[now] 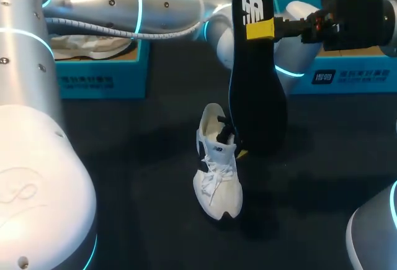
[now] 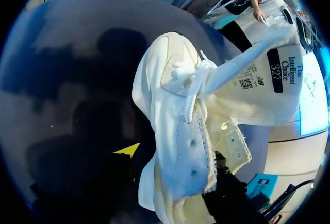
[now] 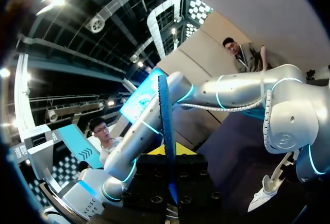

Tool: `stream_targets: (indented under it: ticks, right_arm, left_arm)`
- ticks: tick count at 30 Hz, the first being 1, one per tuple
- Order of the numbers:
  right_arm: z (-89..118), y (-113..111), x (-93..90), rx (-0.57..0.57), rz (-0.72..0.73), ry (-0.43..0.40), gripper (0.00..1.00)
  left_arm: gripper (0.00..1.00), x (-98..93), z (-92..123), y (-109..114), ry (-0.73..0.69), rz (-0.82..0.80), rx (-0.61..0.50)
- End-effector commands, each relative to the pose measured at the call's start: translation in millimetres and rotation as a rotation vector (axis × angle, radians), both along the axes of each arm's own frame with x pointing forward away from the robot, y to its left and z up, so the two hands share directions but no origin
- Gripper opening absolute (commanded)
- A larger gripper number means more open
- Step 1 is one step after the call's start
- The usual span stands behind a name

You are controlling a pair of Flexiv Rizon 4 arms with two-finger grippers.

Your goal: Take the shoe out of the shoebox, open the shoe tongue, remove and reinsert the insole, then place the shoe into the shoebox

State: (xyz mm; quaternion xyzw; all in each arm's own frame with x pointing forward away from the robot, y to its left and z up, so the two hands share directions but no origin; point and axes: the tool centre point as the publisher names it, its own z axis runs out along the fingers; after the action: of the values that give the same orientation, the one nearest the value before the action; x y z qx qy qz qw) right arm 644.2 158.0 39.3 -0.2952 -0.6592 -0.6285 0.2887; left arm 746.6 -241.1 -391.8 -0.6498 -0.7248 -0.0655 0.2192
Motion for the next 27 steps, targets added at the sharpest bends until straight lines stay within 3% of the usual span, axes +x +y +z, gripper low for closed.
stream_targets:
  ticks: [1, 7, 18, 27]
  right_arm:
    - [0, 2, 0.7, -0.001, 0.000, 0.001, 0.00]
    - [0, 2, 0.7, -0.001, 0.000, 0.001, 0.00]
    - [0, 2, 0.7, -0.001, 0.000, 0.001, 0.00]
    - [0, 2, 0.7, -0.001, 0.000, 0.001, 0.00]
  left_arm:
    - [1.00, 0.1, 19, 8, -0.021, 0.003, -0.051]
    - [1.00, 9.8, 39, 4, -0.049, 0.056, -0.130]
    - [1.00, 31.0, 99, -2, -0.140, 0.115, -0.319]
    - [1.00, 55.0, 145, 6, -0.179, 0.182, -0.551]
